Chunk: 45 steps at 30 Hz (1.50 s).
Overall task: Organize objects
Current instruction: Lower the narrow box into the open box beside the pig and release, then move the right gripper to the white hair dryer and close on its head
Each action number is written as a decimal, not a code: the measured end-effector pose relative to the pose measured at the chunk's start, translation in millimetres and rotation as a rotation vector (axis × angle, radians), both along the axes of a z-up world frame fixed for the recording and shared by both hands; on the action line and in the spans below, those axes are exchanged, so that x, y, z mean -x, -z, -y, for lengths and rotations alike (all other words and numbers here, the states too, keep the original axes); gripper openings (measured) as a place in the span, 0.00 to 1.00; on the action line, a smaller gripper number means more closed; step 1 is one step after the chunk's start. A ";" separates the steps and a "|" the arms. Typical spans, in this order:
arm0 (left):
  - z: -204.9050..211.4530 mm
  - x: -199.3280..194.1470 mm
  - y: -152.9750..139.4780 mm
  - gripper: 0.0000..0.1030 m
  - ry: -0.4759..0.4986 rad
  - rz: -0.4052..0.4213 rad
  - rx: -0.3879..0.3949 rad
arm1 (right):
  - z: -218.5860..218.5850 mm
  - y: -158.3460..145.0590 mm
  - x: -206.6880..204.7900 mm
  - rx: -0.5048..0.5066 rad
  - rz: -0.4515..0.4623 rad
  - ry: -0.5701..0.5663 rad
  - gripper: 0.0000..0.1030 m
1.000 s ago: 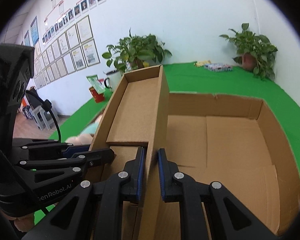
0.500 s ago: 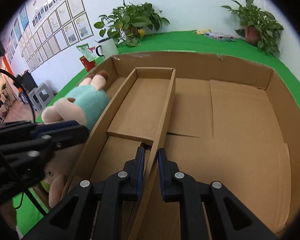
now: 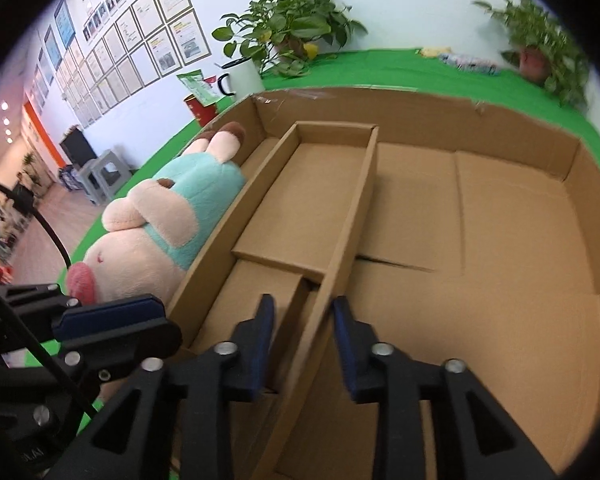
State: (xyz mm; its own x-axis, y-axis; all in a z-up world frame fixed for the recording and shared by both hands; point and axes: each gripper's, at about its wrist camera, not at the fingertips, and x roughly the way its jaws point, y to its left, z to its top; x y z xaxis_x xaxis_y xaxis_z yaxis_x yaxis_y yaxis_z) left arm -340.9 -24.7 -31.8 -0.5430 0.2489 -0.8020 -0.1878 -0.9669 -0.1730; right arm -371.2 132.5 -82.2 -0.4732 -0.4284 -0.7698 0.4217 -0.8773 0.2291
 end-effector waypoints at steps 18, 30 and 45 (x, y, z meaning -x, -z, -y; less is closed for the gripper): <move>-19.6 -25.9 22.3 0.14 -0.034 0.086 -0.036 | -57.6 -44.1 -59.3 -0.009 -0.142 0.088 0.76; -36.0 -121.2 -49.1 0.99 -0.133 -0.379 0.057 | -67.0 -45.6 -113.7 -0.296 -0.349 0.163 0.87; -31.0 -163.9 29.2 0.99 -0.067 -0.046 -0.277 | -116.9 -24.2 -222.8 -0.035 -0.256 -0.046 1.00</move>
State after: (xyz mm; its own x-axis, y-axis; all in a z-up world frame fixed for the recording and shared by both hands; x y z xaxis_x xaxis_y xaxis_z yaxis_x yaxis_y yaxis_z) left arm -177.0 6.3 -61.0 -0.5998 0.4169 -0.6830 -0.1383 -0.8947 -0.4247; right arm -148.4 249.4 -58.0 -0.6347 -0.4293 -0.6425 0.5018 -0.8613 0.0799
